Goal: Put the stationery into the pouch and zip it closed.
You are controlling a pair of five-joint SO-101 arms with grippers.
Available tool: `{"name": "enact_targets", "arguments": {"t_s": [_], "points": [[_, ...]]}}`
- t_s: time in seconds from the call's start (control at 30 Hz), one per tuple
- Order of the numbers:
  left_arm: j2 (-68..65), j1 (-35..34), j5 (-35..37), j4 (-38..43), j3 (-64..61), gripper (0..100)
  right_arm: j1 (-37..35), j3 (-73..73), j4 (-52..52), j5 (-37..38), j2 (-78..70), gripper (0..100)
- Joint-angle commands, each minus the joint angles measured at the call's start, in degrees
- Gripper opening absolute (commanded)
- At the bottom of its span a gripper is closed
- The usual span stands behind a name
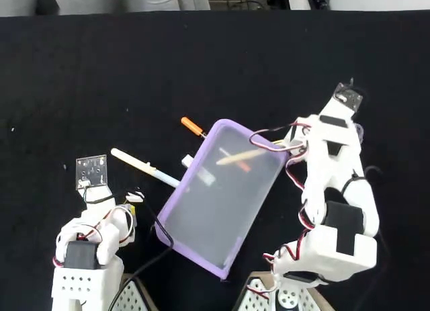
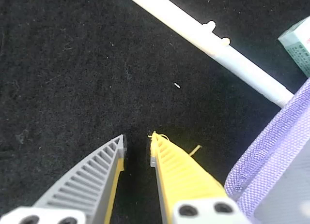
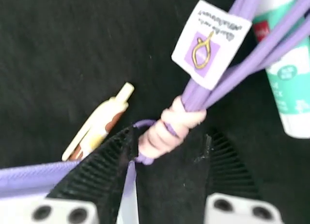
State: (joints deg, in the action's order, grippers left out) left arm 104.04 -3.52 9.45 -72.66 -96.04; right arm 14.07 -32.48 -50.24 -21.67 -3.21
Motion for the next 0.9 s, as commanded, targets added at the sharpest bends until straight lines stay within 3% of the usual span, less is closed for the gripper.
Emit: {"name": "enact_targets", "arguments": {"t_s": [0.0, 0.2, 0.4, 0.6, 0.87], "points": [[0.44, 0.48, -0.53, -0.18, -1.27, 10, -0.18, -1.45, 6.15, -0.79, 2.68, 21.9], [0.44, 0.48, -0.53, -0.18, -1.27, 10, -0.26, -2.33, 8.44, -0.79, 2.68, 21.2], [0.44, 0.57, -0.53, -0.18, -1.27, 10, -0.18, -2.33, 8.35, -0.26, 2.68, 0.6], [0.44, 0.57, -0.53, -0.18, -1.27, 10, -0.18, -1.89, 8.26, 4.75, 3.30, 1.1], [0.44, 0.57, -0.53, -0.18, -1.27, 10, -0.53, 1.89, 4.66, 3.96, 11.47, 1.1]]}}
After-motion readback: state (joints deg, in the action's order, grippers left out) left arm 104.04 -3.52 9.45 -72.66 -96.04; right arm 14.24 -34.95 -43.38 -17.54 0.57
